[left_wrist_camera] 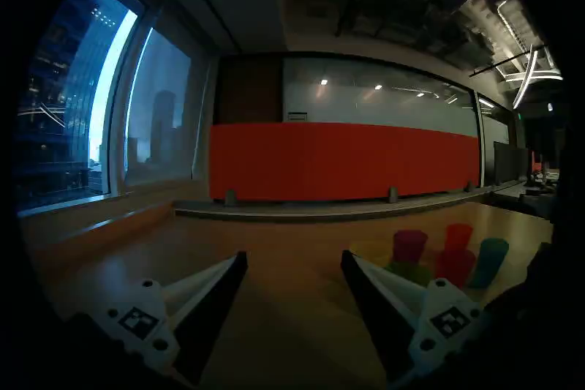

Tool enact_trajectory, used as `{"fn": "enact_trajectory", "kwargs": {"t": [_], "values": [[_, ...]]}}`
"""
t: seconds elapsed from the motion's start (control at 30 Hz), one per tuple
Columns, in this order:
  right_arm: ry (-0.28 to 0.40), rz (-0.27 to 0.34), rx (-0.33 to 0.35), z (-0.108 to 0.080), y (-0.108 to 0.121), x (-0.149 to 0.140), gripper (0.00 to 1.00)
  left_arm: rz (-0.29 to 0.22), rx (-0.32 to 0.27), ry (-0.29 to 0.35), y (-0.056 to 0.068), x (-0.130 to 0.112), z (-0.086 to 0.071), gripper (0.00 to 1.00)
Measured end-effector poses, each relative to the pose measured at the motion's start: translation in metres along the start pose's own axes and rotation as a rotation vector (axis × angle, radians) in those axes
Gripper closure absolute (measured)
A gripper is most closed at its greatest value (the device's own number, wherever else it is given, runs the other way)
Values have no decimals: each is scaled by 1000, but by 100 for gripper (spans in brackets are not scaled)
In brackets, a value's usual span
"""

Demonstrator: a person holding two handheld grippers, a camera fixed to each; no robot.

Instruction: Pour water

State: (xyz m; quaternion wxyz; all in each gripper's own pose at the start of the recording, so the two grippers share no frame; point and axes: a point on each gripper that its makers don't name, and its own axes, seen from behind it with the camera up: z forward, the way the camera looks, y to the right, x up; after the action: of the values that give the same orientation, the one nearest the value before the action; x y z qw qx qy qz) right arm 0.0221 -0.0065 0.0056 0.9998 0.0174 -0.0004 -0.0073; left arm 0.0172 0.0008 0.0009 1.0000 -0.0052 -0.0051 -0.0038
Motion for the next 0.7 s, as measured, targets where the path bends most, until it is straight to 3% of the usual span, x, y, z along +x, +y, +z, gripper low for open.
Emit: {"fn": "enact_trajectory", "kwargs": {"t": [0.7], "values": [[-37, 22, 61, 20, 1, 103, 0, 45, -58, -5, -12, 107, 20, 5]]}}
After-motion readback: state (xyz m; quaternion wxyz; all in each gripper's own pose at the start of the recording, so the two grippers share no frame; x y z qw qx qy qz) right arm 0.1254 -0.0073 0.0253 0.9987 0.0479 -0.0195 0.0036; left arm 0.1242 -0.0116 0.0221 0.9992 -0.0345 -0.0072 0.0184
